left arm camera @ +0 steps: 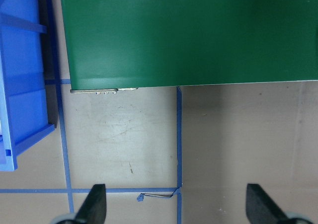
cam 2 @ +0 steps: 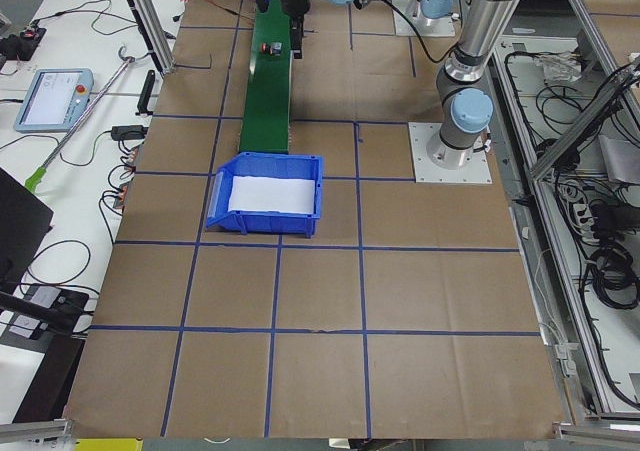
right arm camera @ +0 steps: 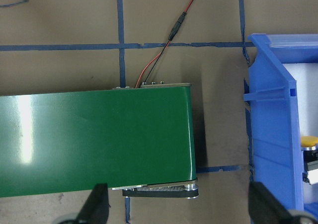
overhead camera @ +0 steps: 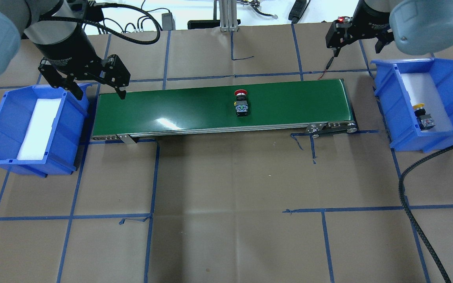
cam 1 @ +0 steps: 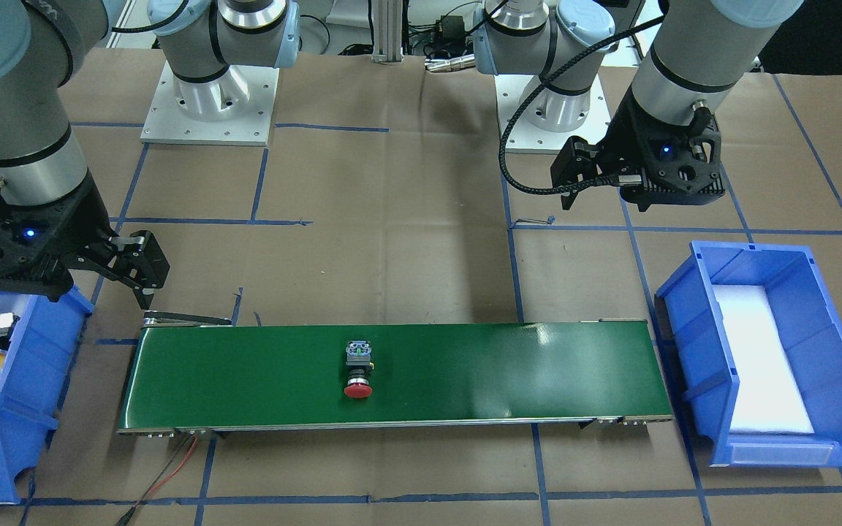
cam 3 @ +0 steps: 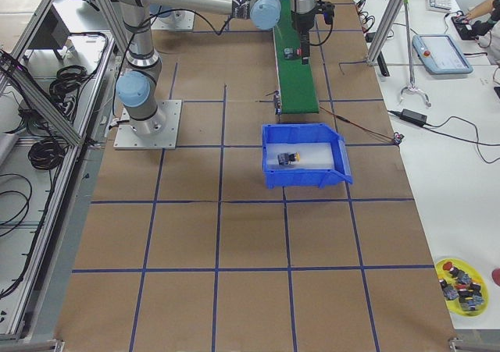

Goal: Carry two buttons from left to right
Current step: 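Raise the right gripper and move it over the red button on the belt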

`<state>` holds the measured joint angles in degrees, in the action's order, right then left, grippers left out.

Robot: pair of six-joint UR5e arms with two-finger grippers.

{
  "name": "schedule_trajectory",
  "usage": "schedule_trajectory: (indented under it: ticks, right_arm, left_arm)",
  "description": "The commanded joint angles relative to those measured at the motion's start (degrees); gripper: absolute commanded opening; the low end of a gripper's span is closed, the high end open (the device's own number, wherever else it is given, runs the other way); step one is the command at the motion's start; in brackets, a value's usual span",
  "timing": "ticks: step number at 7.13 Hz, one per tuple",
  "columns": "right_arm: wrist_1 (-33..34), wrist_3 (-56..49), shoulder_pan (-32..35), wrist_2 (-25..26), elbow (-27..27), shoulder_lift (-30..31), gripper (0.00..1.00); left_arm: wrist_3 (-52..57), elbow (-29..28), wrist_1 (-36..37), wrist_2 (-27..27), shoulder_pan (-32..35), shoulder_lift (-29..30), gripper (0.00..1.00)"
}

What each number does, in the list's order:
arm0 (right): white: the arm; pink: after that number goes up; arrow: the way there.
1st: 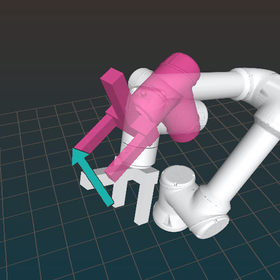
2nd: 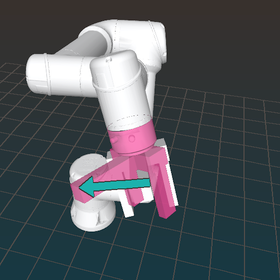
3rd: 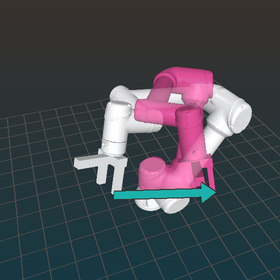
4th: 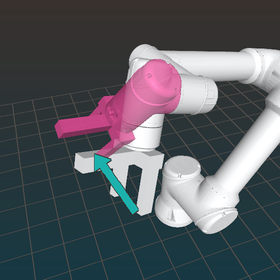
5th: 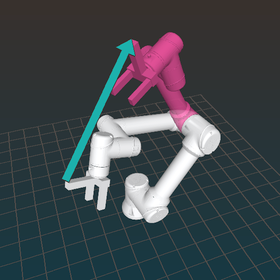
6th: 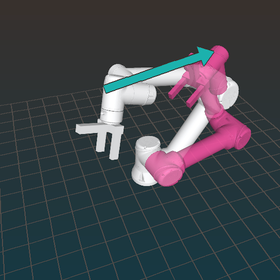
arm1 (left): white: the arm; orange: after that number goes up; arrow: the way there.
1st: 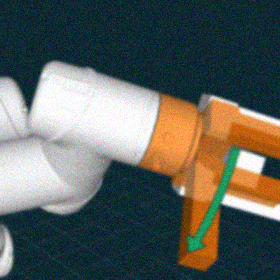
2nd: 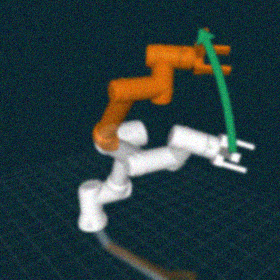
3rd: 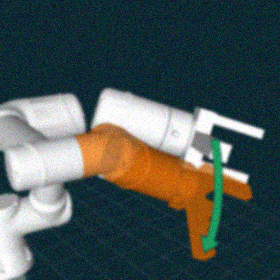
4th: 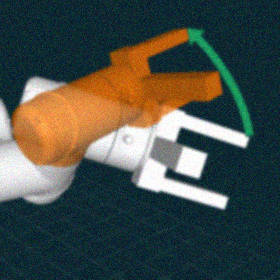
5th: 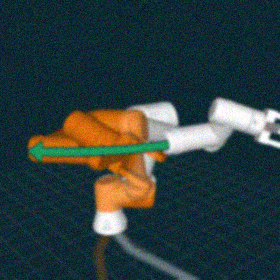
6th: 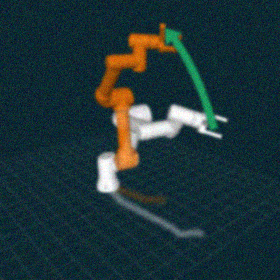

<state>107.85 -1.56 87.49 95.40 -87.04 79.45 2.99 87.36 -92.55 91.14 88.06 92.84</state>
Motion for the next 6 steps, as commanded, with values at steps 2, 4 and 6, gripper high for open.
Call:
schedule_trajectory:
  ticks: [2, 4, 6]
  right_arm:
    - [0.34, 0.15, 0.23, -0.39, -3.03, -0.17, 1.00]
    - [0.69, 0.07, 0.32, -1.88, -3.31, -0.43, 1.00]
    - [0.87, 0.24, 0.40, -3.20, -3.22, -2.27, 1.00]
  left_arm:
    - [0.00, 0.00, 0.00, 0.00, 0.00, 0.06, 1.00]
    - [0.00, 0.00, 0.00, 0.00, 0.00, -0.03, 1.00]
    - [0.00, 0.00, 0.00, 0.00, 0.00, -0.03, 1.00]
